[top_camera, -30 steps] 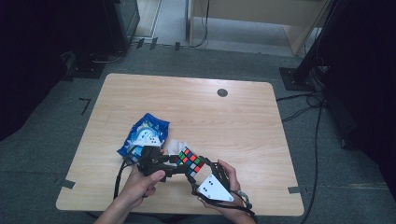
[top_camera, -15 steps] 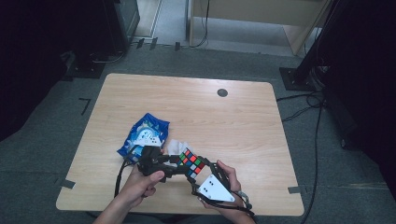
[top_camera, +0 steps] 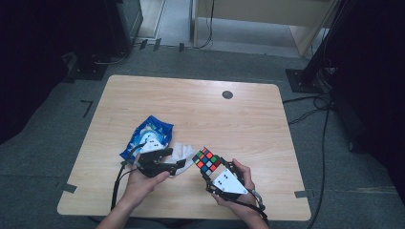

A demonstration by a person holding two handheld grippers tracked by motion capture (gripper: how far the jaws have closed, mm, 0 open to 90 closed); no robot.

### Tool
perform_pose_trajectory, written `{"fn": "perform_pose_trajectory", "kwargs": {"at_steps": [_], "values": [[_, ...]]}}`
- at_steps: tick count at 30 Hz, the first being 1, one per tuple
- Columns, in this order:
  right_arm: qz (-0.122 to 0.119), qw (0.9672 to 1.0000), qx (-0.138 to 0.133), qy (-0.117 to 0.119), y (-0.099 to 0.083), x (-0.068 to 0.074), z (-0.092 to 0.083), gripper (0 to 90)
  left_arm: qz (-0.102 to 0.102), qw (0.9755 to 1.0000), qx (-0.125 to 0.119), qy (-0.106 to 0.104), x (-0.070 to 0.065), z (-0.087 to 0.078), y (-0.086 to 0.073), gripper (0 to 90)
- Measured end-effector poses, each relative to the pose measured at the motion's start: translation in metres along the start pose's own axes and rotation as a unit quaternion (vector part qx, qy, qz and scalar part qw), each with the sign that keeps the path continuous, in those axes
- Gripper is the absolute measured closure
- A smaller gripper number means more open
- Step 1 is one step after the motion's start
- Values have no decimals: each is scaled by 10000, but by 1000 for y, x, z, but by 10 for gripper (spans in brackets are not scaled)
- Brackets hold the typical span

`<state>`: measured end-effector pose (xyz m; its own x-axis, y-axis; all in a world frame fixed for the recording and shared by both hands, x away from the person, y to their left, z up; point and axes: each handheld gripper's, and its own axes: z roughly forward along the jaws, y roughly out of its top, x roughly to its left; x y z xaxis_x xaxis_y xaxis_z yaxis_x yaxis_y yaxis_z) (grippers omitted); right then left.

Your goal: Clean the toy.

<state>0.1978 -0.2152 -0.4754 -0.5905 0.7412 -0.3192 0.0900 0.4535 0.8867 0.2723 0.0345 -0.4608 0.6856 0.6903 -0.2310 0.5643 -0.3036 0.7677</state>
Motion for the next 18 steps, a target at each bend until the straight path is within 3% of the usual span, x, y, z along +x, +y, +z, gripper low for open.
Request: {"fn": "perform_pose_trajectory", "kwargs": {"at_steps": [4, 9, 14, 18], "values": [[-10, 10000, 80, 44, -1, 0, 2, 346, 184, 9988, 350, 305, -1, 20, -11, 393], [-75, 9998, 129, 109, -2, 4, 3, 346, 376, 9947, 680, 669, -1, 33, -18, 466], [-110, 9996, 165, 176, -2, 5, 4, 346, 502, 9901, 912, 939, -1, 42, -26, 596], [-124, 9995, 160, 228, -2, 7, 5, 346, 548, 9895, 850, 1037, 1, 41, -27, 733]]}}
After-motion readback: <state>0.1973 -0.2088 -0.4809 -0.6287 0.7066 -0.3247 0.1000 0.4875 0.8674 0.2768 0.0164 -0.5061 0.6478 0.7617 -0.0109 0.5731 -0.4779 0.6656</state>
